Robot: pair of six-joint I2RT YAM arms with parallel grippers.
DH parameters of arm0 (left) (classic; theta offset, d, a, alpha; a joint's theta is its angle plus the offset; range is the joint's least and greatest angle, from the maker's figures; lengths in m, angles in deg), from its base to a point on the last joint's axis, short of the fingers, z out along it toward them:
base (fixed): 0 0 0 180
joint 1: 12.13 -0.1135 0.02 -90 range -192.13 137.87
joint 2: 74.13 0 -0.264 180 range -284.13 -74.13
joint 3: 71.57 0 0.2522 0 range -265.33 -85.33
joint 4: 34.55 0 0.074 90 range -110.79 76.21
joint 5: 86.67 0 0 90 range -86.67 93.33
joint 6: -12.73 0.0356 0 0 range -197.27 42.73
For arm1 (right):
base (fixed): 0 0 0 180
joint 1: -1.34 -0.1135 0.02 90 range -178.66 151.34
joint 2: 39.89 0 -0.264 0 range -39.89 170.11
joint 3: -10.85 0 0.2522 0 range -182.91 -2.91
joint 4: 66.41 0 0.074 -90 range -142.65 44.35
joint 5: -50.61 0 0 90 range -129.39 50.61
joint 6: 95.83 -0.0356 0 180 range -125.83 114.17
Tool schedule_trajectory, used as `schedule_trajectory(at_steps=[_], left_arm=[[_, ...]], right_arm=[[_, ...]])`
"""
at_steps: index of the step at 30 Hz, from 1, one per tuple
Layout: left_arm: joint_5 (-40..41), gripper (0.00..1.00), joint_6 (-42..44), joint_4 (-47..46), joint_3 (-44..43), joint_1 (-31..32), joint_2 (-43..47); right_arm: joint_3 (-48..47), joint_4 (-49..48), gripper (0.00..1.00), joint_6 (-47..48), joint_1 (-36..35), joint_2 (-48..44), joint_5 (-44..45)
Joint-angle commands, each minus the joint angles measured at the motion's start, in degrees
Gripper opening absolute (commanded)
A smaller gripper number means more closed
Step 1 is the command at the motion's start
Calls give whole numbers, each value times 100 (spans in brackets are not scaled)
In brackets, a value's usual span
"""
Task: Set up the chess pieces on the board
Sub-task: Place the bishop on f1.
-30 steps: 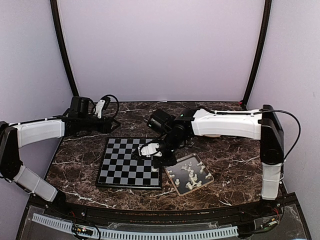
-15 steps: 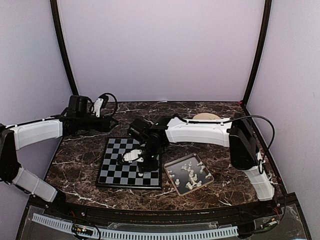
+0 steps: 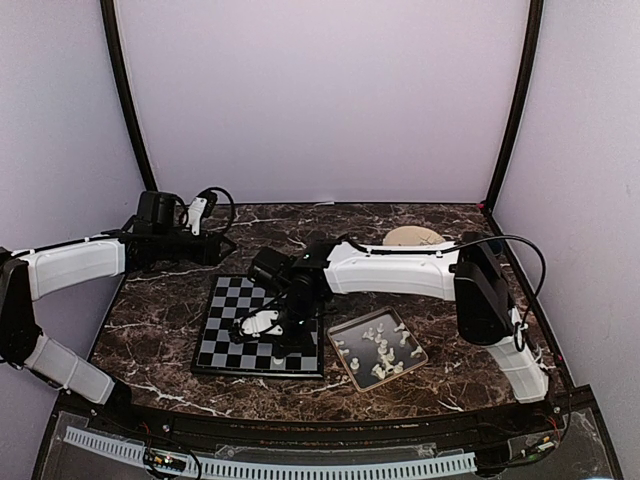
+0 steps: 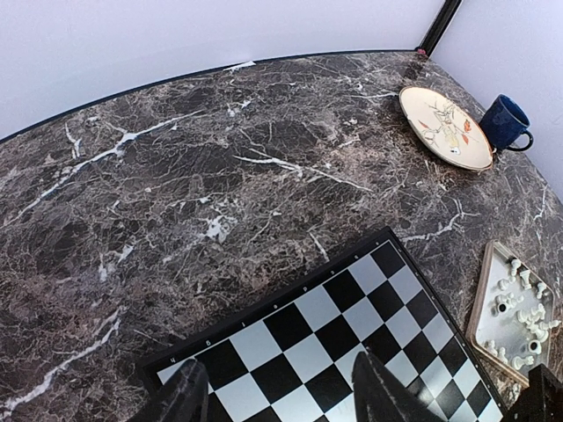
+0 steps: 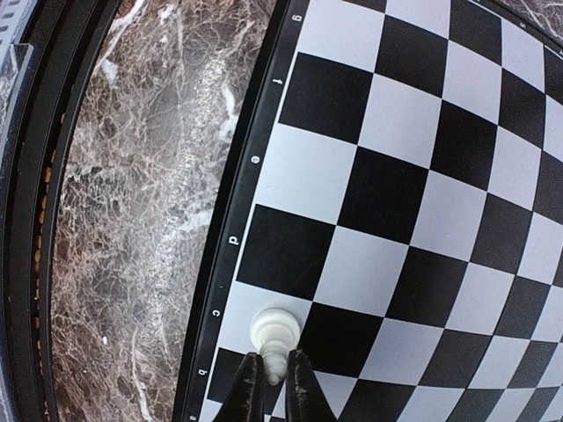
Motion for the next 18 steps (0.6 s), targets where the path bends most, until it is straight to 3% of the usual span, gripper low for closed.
schedule_trajectory(at_steps=[1, 18], left_arm=[[16, 59, 61, 56, -158, 20, 181], [19, 59, 57, 56, -163, 18, 188]], right_arm=[[-197, -12, 9, -98, -48, 159, 20], [-125, 193, 17, 125, -183, 171, -82]])
